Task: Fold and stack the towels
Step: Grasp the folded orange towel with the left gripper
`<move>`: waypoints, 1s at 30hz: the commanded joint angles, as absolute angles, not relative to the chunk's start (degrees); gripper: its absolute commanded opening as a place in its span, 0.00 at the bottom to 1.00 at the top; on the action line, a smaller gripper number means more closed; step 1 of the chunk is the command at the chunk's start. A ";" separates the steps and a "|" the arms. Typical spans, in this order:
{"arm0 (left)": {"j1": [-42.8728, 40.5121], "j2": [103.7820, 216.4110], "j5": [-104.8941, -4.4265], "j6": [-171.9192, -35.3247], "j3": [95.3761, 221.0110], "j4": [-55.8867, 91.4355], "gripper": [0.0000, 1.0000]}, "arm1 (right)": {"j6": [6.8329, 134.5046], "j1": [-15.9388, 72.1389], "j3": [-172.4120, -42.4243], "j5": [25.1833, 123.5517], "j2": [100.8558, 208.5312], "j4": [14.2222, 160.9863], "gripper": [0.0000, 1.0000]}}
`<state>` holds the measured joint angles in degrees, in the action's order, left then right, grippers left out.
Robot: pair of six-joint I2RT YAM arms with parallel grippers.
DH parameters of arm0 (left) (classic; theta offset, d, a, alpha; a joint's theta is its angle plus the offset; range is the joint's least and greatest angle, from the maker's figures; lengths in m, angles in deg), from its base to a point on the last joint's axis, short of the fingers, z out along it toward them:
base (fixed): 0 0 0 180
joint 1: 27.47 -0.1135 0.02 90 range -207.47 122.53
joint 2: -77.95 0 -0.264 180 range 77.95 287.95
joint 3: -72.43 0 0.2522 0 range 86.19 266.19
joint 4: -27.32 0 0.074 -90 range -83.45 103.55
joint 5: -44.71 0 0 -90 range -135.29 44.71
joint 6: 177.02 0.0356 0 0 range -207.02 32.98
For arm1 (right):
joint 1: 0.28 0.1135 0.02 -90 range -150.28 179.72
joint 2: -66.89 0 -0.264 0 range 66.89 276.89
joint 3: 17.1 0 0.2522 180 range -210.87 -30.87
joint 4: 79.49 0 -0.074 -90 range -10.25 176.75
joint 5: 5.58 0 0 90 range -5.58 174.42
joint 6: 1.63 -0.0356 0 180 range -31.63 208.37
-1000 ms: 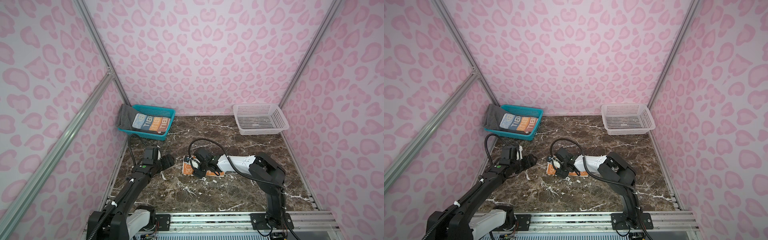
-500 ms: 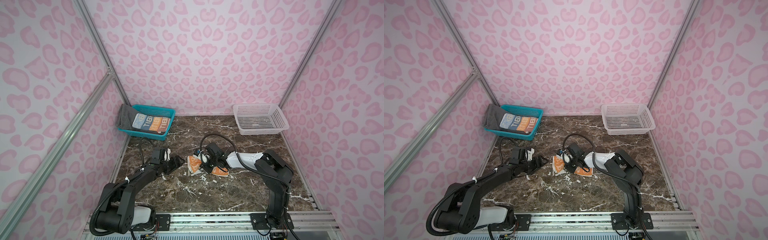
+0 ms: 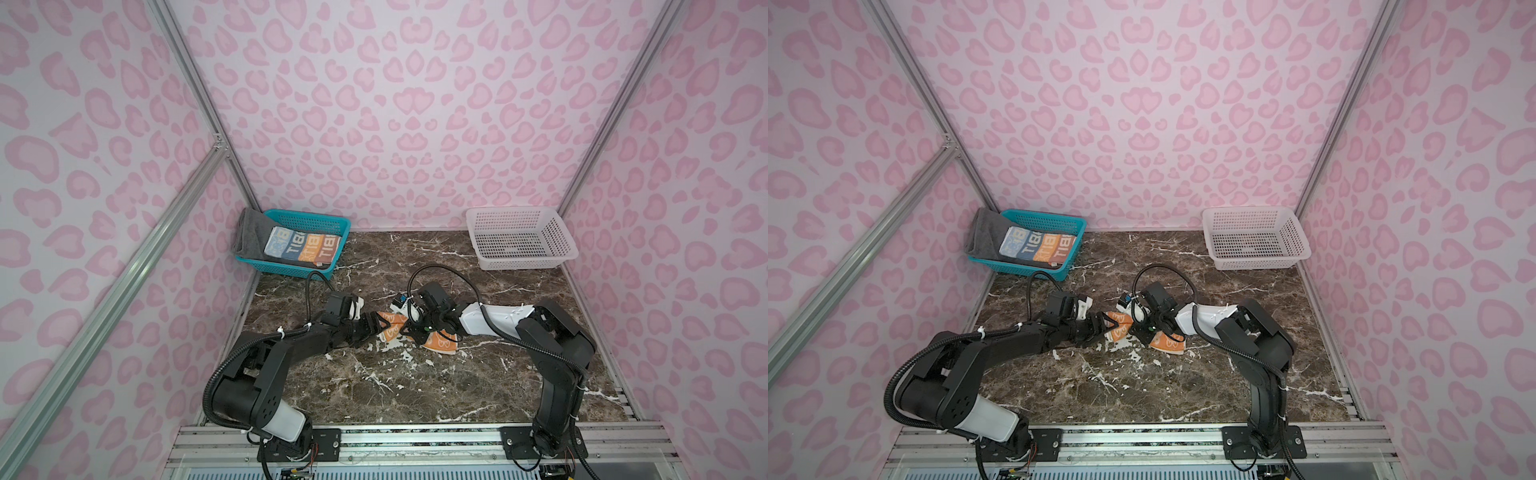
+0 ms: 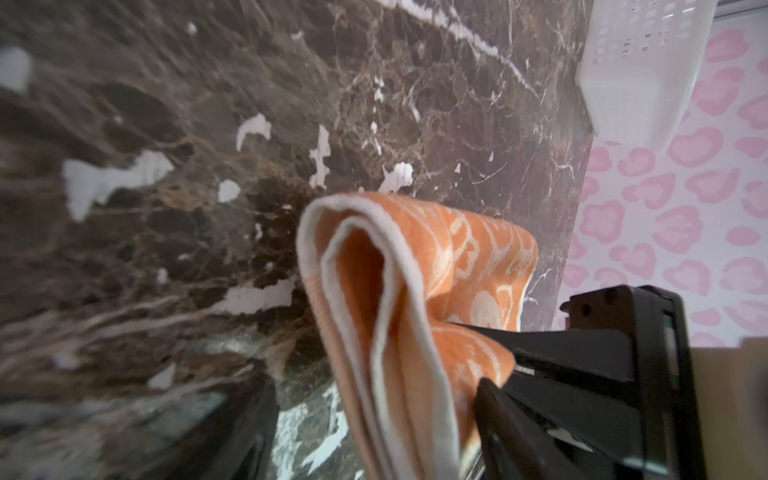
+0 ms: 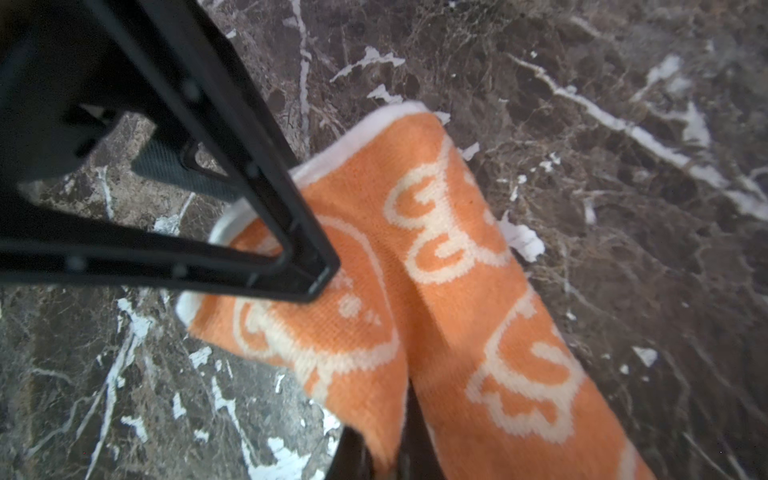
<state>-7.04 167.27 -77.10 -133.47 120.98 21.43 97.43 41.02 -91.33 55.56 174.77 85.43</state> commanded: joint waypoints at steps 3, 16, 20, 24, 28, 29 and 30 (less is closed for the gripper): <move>-6.70 170.15 -77.55 -134.32 123.82 23.48 0.65 | 97.02 41.00 -90.82 53.40 174.49 87.26 0.00; -7.42 174.15 -76.75 -126.50 136.16 14.31 0.03 | 94.22 41.02 -87.29 59.95 170.18 89.77 0.34; -8.21 174.09 -76.20 -120.57 142.13 7.40 0.04 | 91.53 41.03 -84.66 65.88 165.61 92.68 0.72; -8.61 174.29 -75.41 -112.81 148.72 -1.08 0.03 | 89.86 41.00 -82.21 71.34 160.62 94.87 0.89; -9.76 175.45 -74.20 -104.13 157.87 -10.19 0.03 | 88.67 40.69 -81.51 75.96 156.94 94.85 0.99; -10.27 175.96 -73.44 -102.23 160.59 -12.17 0.03 | 88.33 40.55 -81.45 77.08 156.27 94.75 0.99; -10.76 176.46 -72.59 -101.00 162.72 -13.73 0.03 | 87.88 40.39 -81.35 77.93 155.60 94.72 0.99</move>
